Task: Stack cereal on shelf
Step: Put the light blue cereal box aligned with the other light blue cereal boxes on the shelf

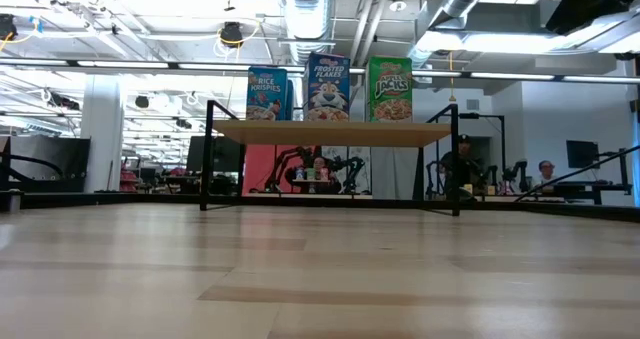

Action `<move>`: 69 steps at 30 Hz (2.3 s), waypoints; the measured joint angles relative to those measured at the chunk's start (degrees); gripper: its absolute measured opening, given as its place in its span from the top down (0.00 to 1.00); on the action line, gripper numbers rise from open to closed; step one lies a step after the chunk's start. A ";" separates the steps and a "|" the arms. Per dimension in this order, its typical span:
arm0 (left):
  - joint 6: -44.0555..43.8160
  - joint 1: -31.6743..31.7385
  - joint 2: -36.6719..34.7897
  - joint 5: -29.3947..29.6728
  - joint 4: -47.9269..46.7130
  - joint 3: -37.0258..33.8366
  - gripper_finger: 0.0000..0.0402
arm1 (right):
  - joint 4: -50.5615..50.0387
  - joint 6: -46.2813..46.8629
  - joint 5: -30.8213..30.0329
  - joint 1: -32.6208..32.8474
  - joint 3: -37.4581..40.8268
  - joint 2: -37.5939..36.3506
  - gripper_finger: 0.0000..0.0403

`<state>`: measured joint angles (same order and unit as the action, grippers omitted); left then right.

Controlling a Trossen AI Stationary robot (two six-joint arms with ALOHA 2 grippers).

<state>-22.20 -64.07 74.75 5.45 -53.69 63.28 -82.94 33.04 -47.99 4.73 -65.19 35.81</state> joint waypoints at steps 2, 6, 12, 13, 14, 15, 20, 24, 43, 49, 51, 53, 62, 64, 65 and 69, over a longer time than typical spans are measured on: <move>-1.20 -0.02 0.06 0.05 2.14 -0.78 0.37 | 0.00 0.00 -0.09 0.00 0.00 0.01 0.29; -1.92 -0.01 0.10 0.30 4.58 -2.70 0.37 | 0.00 0.00 -0.13 0.00 -0.02 0.00 0.29; -2.03 -0.24 0.10 -1.33 5.20 -4.58 0.37 | 0.00 0.09 -0.13 0.00 0.00 0.00 0.29; -2.03 -0.28 0.10 -1.83 5.73 -4.58 0.37 | -0.02 0.13 -0.13 0.00 0.00 0.00 0.29; -2.05 -0.28 0.10 -2.34 6.15 -4.58 0.37 | 0.00 0.13 -0.13 0.00 0.00 0.00 0.29; -2.07 -0.28 0.10 -2.86 6.23 -4.58 0.37 | 0.00 0.13 -0.13 0.00 -0.01 0.00 0.29; -2.05 -0.28 -0.25 -3.17 6.06 -4.58 0.37 | 0.00 0.12 -0.13 0.00 0.00 0.00 0.29; -1.34 -0.28 -0.29 -2.77 6.56 -4.58 0.37 | 0.00 0.11 -0.13 0.00 -0.01 0.00 0.29; -0.65 -0.44 0.08 -0.76 11.59 -8.32 0.37 | -0.02 0.59 -0.11 -0.02 0.00 0.00 0.29; -0.93 -0.44 0.31 -0.26 11.66 -8.33 0.39 | -0.02 0.59 -0.11 0.00 0.00 0.00 0.29; -0.96 -0.44 0.31 -0.34 12.40 -9.01 0.43 | -0.02 0.59 -0.11 0.00 0.00 0.00 0.29; -1.19 -0.42 0.34 -0.74 12.98 -9.70 0.48 | -0.02 0.59 -0.11 -0.01 0.00 0.00 0.29; -0.09 0.28 0.21 -0.40 12.70 -10.20 0.67 | -0.03 1.48 -0.09 -0.01 0.00 0.00 0.29; -2.12 1.11 0.19 -0.41 12.72 -10.20 0.67 | -0.02 2.67 -0.09 0.00 0.00 0.01 0.29; -3.63 1.75 0.19 -0.31 12.72 -10.20 0.67 | -0.02 3.18 -0.07 0.00 -0.01 0.01 0.29; -12.79 6.04 -0.20 1.23 12.24 -10.21 0.67 | -0.04 3.90 0.09 -0.01 0.00 0.00 0.29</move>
<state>-34.99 -58.03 74.54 6.68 -41.45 53.07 -82.97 36.93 -47.90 4.72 -65.19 35.81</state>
